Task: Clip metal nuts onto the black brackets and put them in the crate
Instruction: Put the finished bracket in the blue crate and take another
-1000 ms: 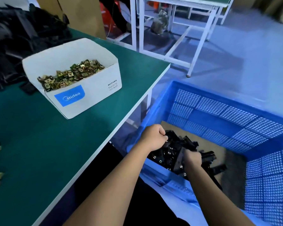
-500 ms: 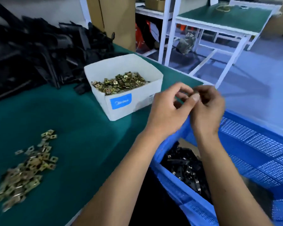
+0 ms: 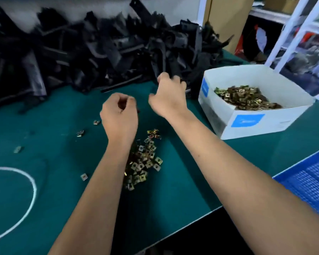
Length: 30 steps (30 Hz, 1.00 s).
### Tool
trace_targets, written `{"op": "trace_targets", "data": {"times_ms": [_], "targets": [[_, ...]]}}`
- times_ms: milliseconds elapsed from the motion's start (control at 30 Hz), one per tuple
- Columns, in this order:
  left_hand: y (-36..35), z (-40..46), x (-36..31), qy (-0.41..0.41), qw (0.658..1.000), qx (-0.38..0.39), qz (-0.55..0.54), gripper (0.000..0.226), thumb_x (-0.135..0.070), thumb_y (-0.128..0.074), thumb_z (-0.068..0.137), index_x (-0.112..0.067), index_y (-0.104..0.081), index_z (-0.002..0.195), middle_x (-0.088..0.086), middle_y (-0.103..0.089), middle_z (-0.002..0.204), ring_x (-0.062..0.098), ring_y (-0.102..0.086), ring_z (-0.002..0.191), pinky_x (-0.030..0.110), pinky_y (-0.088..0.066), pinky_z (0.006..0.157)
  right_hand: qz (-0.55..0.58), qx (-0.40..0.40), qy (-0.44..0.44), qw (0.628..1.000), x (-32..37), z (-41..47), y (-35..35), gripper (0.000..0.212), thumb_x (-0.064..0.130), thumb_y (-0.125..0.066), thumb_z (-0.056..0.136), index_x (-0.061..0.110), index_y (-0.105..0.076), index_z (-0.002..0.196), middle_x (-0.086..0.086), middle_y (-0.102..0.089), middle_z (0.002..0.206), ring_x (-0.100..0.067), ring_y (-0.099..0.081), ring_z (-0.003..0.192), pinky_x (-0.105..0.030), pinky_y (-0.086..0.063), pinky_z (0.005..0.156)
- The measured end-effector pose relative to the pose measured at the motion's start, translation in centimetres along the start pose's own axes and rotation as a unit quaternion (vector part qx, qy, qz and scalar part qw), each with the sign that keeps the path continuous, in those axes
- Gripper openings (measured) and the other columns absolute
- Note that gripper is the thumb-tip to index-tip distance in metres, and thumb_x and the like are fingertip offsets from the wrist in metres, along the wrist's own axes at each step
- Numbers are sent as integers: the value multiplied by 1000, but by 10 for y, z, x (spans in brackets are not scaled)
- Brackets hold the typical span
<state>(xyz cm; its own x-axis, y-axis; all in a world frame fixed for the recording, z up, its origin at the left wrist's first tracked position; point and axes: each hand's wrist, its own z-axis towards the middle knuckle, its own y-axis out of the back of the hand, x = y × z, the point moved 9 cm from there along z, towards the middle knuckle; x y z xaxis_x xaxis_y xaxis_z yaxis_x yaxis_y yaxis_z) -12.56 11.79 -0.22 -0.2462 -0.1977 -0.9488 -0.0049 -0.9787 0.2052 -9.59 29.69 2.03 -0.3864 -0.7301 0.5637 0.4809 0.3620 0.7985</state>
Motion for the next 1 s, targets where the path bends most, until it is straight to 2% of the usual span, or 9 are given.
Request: {"op": "trace_targets", "data": {"times_ms": [100, 233, 300, 367, 467, 600, 800, 900, 1000], "targets": [[11, 9, 16, 5, 1000, -12, 0, 14, -22, -61, 91, -22, -70, 81, -5, -71, 69, 18, -69, 68, 43, -61, 72, -77, -14, -16, 997, -5, 42, -21, 72, 25, -77, 85, 25, -39, 145, -19, -23, 156, -43, -20, 143, -46, -43, 96], [8, 18, 24, 7, 1000, 0, -26, 15, -20, -62, 93, -22, -68, 80, -8, -70, 65, 10, -65, 54, 24, -51, 50, -47, 20, -38, 998, -6, 86, -45, 95, 20, -83, 83, 43, -23, 153, -17, 11, 170, -42, 6, 156, -60, -23, 119], [8, 20, 27, 8, 999, 0, -35, 16, -20, -62, 94, -22, -68, 79, -7, -70, 66, 9, -64, 55, 18, -48, 48, -29, 28, -44, 998, -2, 94, -58, 95, 16, -84, 83, 44, -24, 152, -19, 2, 170, -41, 6, 157, -62, -19, 120], [9, 23, 29, 13, 999, -5, -44, 16, -18, -62, 95, -20, -69, 80, -6, -69, 65, 9, -63, 54, 17, -48, 48, -24, -11, -29, 999, 7, 94, -60, 79, 6, -79, 82, 37, -39, 144, -18, -25, 161, -38, -21, 151, -58, -25, 115], [14, 30, 35, 32, 998, -21, -56, 16, -14, -62, 96, -16, -69, 82, -5, -68, 62, 11, -61, 50, 19, -47, 48, -6, -76, 27, 997, 26, 81, -59, 57, 1, -70, 83, 29, -55, 129, -7, -44, 135, -30, -55, 110, -42, -36, 98], [22, 37, 47, 81, 992, -38, -93, 16, -16, -63, 97, -17, -68, 82, -4, -68, 63, 15, -63, 54, 18, -43, 44, 41, -110, 106, 987, 56, 59, -48, 27, 23, -66, 97, 24, -64, 125, -12, -45, 137, -25, -56, 85, -30, -43, 68], [37, 40, 56, 136, 973, -35, -182, 17, -26, -61, 101, -11, -64, 92, -5, -68, 69, 13, -63, 54, 24, -43, 46, 81, -223, 138, 962, 70, 22, 9, 23, 34, -51, 106, 17, -64, 99, -10, -51, 121, -21, -48, 59, -34, -30, 60], [34, 44, 38, 92, 968, 26, -232, 27, -40, -67, 94, -19, -63, 110, -1, -75, 102, 16, -72, 83, 28, -54, 61, 61, -127, 237, 961, 93, -1, 6, 17, 33, -60, 101, 18, -64, 95, -5, -51, 110, -29, -59, 73, -37, -47, 65], [43, 42, 22, 57, 956, 23, -285, 44, -46, -72, 86, -26, -58, 122, -3, -72, 116, 14, -70, 110, 36, -58, 94, -79, 48, 326, 941, 116, -39, -38, 19, 33, -67, 94, 27, -68, 111, -13, -48, 139, -41, -66, 94, -42, -55, 74]]}}
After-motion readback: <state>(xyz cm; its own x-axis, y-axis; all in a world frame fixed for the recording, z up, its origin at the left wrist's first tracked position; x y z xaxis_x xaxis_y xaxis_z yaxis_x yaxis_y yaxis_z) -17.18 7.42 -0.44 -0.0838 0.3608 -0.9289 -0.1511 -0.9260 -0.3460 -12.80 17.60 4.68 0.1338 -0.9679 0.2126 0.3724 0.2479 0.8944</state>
